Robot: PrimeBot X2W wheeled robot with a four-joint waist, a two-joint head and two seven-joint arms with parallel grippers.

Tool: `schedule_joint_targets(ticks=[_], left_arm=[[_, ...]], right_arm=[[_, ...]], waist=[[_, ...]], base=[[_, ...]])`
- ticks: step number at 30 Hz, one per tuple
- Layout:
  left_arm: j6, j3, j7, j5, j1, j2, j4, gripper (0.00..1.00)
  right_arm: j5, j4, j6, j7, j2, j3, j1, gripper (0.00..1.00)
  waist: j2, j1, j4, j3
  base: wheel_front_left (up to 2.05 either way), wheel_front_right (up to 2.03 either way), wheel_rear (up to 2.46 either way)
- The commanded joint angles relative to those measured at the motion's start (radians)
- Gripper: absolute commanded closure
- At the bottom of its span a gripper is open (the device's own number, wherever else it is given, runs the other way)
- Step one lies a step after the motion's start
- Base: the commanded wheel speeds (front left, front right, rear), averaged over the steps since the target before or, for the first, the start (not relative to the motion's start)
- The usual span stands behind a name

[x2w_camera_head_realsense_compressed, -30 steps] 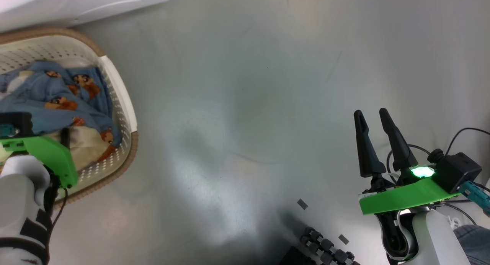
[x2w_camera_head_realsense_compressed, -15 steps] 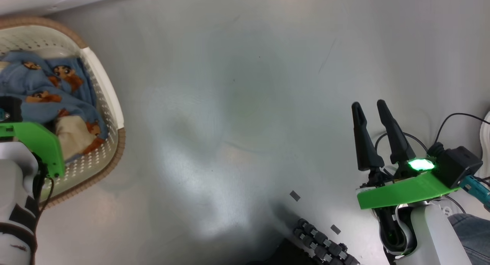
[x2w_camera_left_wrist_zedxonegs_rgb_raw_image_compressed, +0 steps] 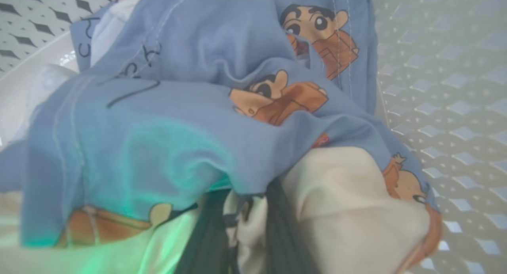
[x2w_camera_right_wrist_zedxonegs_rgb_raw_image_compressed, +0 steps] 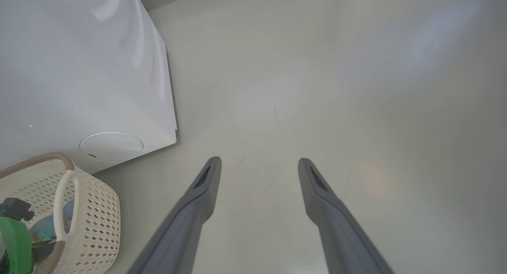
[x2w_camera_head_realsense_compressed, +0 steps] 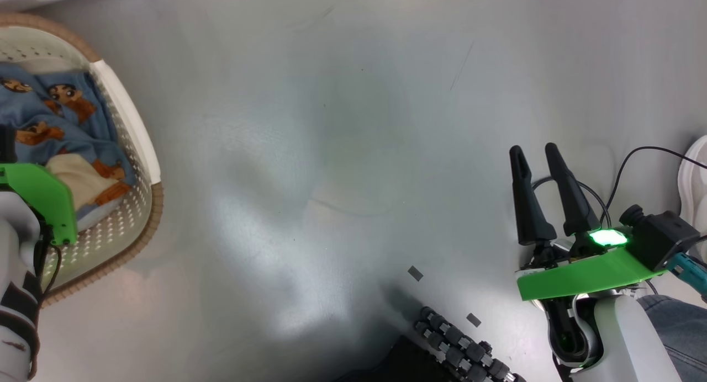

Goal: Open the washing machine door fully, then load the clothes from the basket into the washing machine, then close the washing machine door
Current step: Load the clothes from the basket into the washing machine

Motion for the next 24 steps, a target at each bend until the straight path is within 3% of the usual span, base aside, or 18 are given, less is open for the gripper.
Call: schedule_joint_targets(ticks=[1, 14, 24], left_arm=[[0.006, 0.011, -0.012, 0.001, 0.013, 0.025, 0.005, 1.0], [0.01, 0.055, -0.178, -0.078, 0.068, -0.038, 0.008, 1.0], [0.0, 0.101, -0.27, -0.151, 0.219, -0.126, -0.084, 1.0]], right_arm=[[0.007, -0.019, 0.002, -0.012, -0.013, 0.004, 0.017, 0.0], [-0.01, -0.016, 0.002, -0.012, -0.013, -0.023, 0.012, 0.0], [-0.065, -0.019, 0.002, -0.012, -0.013, -0.06, 0.043, 0.0]], waist=[[0.0, 0.0, 0.003, 0.0], [0.0, 0.0, 0.08, -0.087], [0.0, 0.0, 0.185, -0.24]], base=[[0.0, 0.0, 0.0], [0.0, 0.0, 0.0], [0.0, 0.0, 0.0]])
